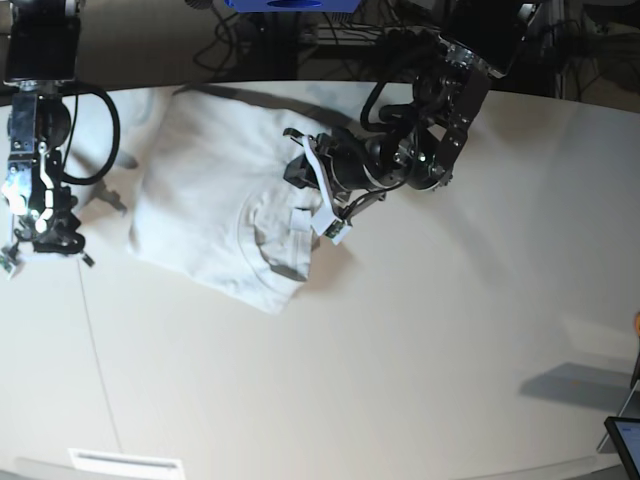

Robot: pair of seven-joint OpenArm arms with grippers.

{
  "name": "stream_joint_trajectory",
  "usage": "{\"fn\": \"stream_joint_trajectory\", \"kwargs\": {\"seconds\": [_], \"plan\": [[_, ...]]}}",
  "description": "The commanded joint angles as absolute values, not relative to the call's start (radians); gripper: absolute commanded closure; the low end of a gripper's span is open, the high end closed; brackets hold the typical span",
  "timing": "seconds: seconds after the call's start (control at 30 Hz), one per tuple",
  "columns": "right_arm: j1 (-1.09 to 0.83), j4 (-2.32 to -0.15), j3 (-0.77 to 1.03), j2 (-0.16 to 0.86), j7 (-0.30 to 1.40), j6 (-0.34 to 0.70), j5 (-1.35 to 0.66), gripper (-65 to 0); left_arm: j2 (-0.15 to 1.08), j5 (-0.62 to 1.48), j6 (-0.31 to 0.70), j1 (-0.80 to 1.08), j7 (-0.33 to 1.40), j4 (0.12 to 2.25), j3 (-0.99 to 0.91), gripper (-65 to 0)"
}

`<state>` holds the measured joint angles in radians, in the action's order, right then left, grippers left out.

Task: Fold the T-shirt properly
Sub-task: 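Grasp the shirt's folded edge with the left gripper and pull it outward, then release the shirt with the left gripper and lift it away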

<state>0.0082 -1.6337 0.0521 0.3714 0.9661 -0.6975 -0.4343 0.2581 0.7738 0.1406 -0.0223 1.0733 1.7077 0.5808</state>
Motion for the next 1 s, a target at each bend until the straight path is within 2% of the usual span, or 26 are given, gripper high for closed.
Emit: {"fn": "stream_joint_trajectory", "kwargs": {"seconds": [0.0,0.33,0.4,0.57,0.67,0.97], "plan": [[0.025,-1.653,0.061,0.389,0.949,-0.698,-0.424,-0.3,0.257,0.745,0.142,-0.050,1.064,1.710,0.576,0.0],[0.013,-1.655,0.061,0.389,0.949,-0.698,-0.424,-0.3,0.203,0.541,0.142,-0.166,1.064,1.577,0.575,0.0],[0.004,-1.667,0.062,0.389,0.949,-0.698,-0.424,-0.3,0.193,0.538,0.142,-0.205,1.064,1.541,0.575,0.0],[-0.028,-1.736,0.062,0.386,0.949,-0.622,-0.426,-0.3,0.156,0.538,0.142,-0.315,1.063,1.461,0.575,0.0],[-0.044,-1.782,0.059,0.355,0.951,-0.621,-0.421,-0.3,0.128,0.538,0.142,-0.400,1.052,1.382,0.573,0.0],[-0.105,-1.890,0.053,0.346,0.951,-0.618,-0.424,-0.3,0.051,0.539,0.142,-0.568,0.895,1.133,0.575,0.0]]}}
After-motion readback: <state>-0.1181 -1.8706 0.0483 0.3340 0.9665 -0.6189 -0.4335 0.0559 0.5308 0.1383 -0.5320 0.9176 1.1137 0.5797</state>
